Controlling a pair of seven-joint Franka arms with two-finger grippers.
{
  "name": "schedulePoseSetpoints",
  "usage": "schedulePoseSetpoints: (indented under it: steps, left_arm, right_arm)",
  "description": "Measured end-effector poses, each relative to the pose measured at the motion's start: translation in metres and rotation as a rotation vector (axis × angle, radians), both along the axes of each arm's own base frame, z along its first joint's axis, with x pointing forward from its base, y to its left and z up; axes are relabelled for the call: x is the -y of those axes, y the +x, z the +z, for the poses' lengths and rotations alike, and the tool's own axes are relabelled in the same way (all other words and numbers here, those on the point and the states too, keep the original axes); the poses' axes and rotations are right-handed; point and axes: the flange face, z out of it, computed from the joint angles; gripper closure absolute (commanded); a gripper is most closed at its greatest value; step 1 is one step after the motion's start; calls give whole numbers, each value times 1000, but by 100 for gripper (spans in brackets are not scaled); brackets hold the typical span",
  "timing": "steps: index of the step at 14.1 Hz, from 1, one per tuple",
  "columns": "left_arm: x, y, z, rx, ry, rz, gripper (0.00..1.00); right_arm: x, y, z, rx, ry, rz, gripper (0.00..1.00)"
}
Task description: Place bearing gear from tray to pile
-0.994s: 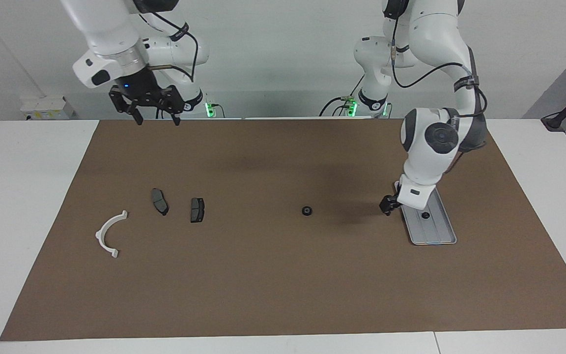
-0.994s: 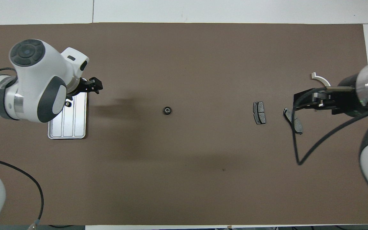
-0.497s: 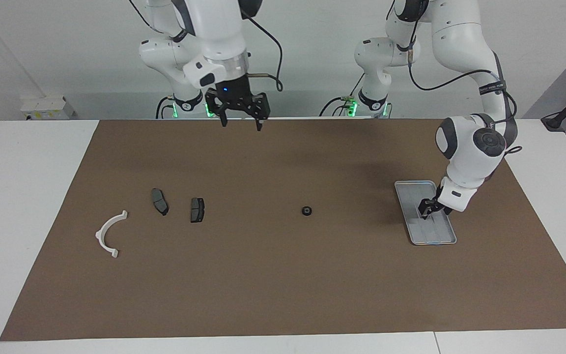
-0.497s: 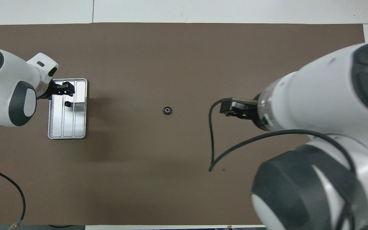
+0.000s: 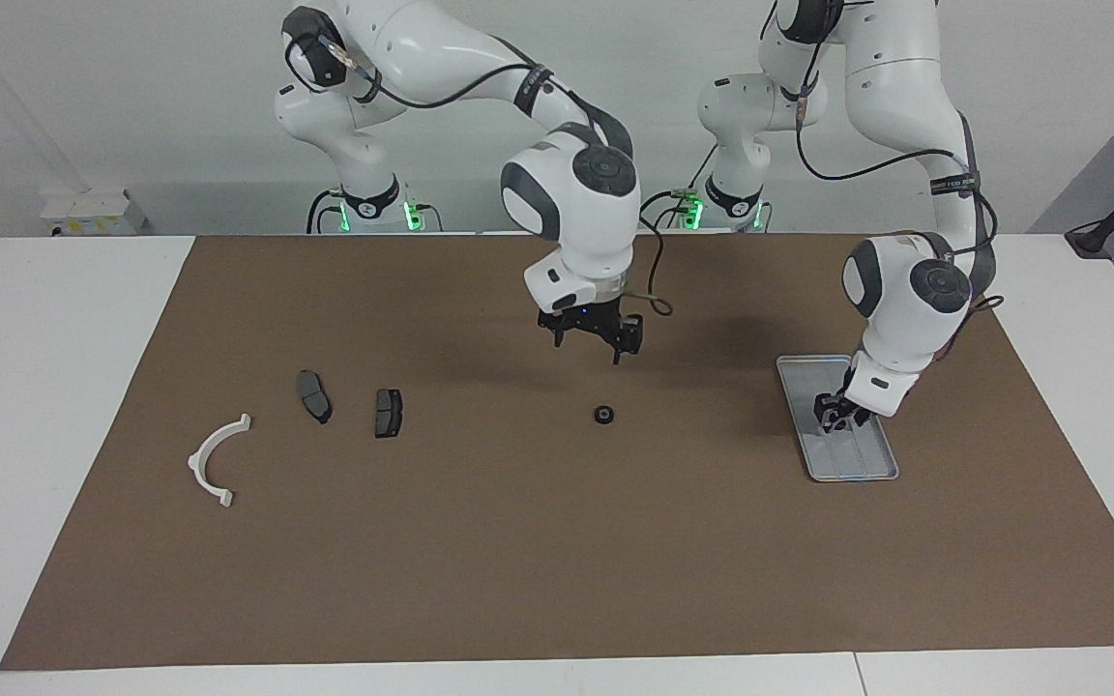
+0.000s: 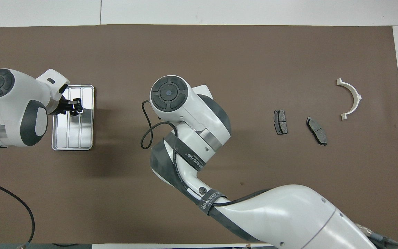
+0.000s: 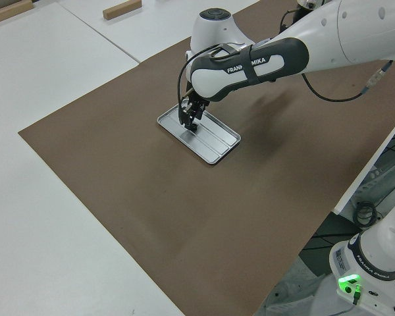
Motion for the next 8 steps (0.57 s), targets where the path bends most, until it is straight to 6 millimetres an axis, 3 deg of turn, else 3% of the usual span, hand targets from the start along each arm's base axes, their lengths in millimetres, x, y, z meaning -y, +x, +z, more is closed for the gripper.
schedulePoseSetpoints:
  steps: [4,8]
  left_arm:
    - [0,-2,-2,-5,-9,9,51]
    - [-1,-3,-5,-11,-14,16,52]
  right_arm:
    - [-8,22,-41,1,17,-18,0]
    - [-9,26,-65,-4,12,-16,0]
